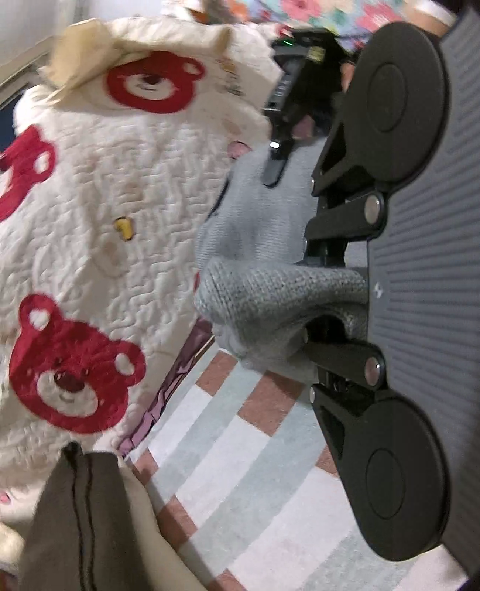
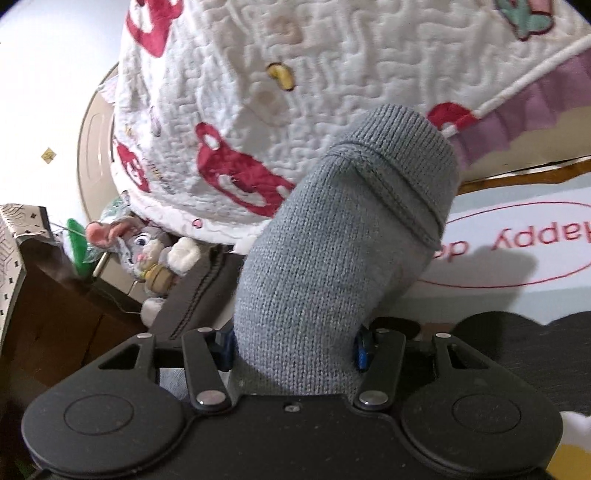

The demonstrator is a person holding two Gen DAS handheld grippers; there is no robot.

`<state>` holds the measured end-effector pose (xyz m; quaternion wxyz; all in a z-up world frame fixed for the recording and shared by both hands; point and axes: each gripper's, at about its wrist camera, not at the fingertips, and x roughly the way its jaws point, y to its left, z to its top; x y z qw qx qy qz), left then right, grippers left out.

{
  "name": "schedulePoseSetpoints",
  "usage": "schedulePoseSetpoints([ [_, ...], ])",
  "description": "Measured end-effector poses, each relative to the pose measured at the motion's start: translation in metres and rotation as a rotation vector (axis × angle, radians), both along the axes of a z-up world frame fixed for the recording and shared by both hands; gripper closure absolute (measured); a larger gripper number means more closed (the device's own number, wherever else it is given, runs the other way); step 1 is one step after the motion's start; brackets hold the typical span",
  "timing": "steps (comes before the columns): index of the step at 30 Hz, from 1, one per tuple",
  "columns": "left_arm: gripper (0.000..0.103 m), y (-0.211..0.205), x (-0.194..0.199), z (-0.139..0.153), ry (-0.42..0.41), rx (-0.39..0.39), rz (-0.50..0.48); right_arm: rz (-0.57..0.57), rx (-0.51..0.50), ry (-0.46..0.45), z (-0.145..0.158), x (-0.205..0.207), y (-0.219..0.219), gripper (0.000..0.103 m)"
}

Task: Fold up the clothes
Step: 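Hold the sweater end with the left gripper while the right gripper grasps the folded body, then grip the folded grey sweater bundle firmly with both grippers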

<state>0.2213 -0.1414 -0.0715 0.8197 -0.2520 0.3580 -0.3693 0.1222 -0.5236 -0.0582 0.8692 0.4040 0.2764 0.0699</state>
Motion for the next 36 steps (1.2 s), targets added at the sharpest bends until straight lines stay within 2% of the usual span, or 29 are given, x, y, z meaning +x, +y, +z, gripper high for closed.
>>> schedulePoseSetpoints([
  [2,0.090,0.015,0.004,0.005,0.037,-0.038,0.010,0.007,0.022,-0.014,0.003,0.002,0.007,0.043],
  [8,0.090,0.037,0.016,0.003,0.060,-0.035,0.037,0.014,0.058,-0.002,-0.002,0.004,0.019,0.043],
  [12,0.090,0.034,0.023,-0.017,0.152,0.059,0.058,0.022,0.013,0.046,-0.010,0.008,0.028,0.043],
  [16,0.088,0.036,0.028,-0.049,0.305,0.124,0.067,0.034,-0.084,0.142,-0.027,0.011,0.031,0.043],
  [18,0.084,0.038,0.030,-0.064,0.369,0.153,0.071,0.019,-0.102,0.180,-0.037,0.006,0.026,0.042],
  [20,0.073,0.042,0.030,-0.070,0.416,0.139,0.072,-0.015,-0.079,0.205,-0.048,0.000,0.016,0.042],
  [22,0.069,0.048,0.026,-0.071,0.451,0.121,0.076,-0.032,-0.072,0.226,-0.055,-0.003,0.010,0.041],
  [24,0.066,0.053,0.019,-0.068,0.460,0.122,0.075,-0.041,-0.070,0.243,-0.061,-0.005,0.005,0.039],
  [25,0.062,0.056,0.015,-0.067,0.461,0.124,0.078,-0.042,-0.068,0.248,-0.063,-0.005,0.003,0.039],
  [30,0.059,0.072,0.003,-0.066,0.492,0.102,0.127,-0.030,-0.091,0.281,-0.068,-0.005,-0.002,0.037],
  [33,0.046,0.076,-0.002,-0.069,0.506,0.112,0.157,-0.021,-0.102,0.296,-0.070,-0.002,-0.003,0.037],
  [34,0.037,0.076,-0.004,-0.070,0.507,0.128,0.164,-0.018,-0.105,0.300,-0.071,-0.001,-0.004,0.037],
  [36,0.033,0.076,-0.008,-0.078,0.541,0.108,0.174,-0.016,-0.104,0.304,-0.072,-0.002,-0.006,0.037],
])
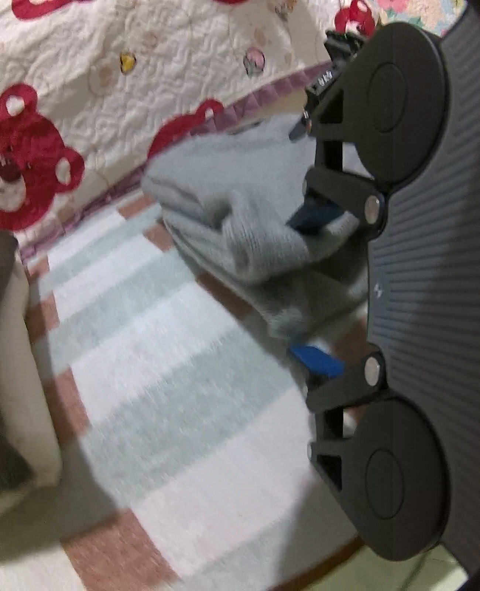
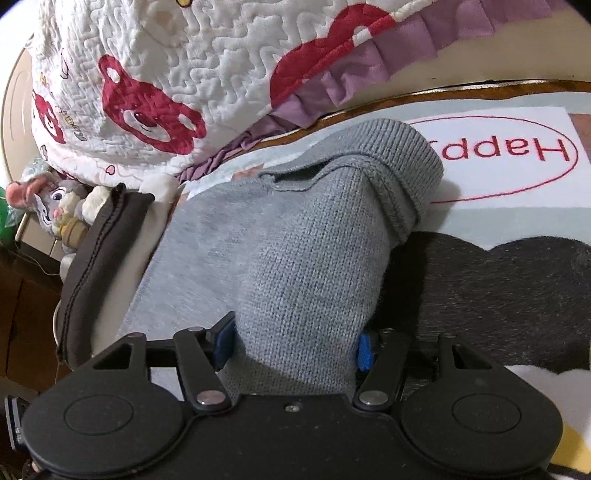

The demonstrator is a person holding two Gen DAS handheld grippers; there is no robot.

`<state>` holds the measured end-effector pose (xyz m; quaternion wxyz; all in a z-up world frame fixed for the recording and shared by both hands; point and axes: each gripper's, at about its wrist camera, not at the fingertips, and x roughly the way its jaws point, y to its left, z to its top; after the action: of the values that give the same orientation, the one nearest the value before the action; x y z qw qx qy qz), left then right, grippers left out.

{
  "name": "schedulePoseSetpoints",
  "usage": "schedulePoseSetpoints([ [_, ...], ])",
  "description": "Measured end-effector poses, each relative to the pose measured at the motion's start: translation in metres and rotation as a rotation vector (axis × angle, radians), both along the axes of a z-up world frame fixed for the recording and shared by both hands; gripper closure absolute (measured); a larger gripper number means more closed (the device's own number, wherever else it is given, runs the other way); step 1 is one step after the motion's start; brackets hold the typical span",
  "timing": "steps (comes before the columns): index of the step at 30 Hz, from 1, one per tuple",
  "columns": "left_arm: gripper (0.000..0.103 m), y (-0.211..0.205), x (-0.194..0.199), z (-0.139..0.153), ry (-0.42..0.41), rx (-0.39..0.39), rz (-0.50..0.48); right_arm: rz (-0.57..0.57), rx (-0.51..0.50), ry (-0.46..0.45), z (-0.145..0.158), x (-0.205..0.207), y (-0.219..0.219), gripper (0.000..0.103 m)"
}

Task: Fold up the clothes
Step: 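Grip the folded grey sweater bundle firmly with both grippers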

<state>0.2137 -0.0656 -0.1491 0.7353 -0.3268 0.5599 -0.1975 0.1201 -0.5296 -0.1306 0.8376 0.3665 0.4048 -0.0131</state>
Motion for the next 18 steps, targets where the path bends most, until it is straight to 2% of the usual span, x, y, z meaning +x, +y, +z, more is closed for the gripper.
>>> schedulePoseSetpoints([
  [3,0.034,-0.003,-0.004,-0.012,0.042,-0.048,0.027,0.000,0.008,-0.001,-0.002,-0.002,-0.002,0.037],
  [9,0.033,-0.021,-0.011,-0.011,-0.101,-0.018,0.059,-0.014,0.036,-0.014,-0.007,-0.008,-0.007,0.036],
  [12,0.037,-0.026,-0.008,-0.013,-0.158,-0.027,0.068,-0.032,0.084,-0.031,-0.013,-0.011,-0.011,0.033],
  [13,0.049,-0.027,-0.006,-0.015,-0.162,-0.029,0.067,-0.041,0.118,-0.038,-0.017,-0.012,-0.014,0.033],
  [14,0.074,-0.028,-0.004,-0.018,-0.157,-0.037,0.058,-0.049,0.152,-0.045,-0.020,-0.013,-0.016,0.030],
  [15,0.081,-0.029,-0.001,-0.022,-0.146,-0.052,0.049,-0.058,0.186,-0.052,-0.024,-0.014,-0.019,0.029],
  [18,0.083,-0.035,0.003,-0.018,-0.188,-0.014,0.017,-0.086,0.282,-0.053,-0.031,-0.023,-0.018,0.029],
])
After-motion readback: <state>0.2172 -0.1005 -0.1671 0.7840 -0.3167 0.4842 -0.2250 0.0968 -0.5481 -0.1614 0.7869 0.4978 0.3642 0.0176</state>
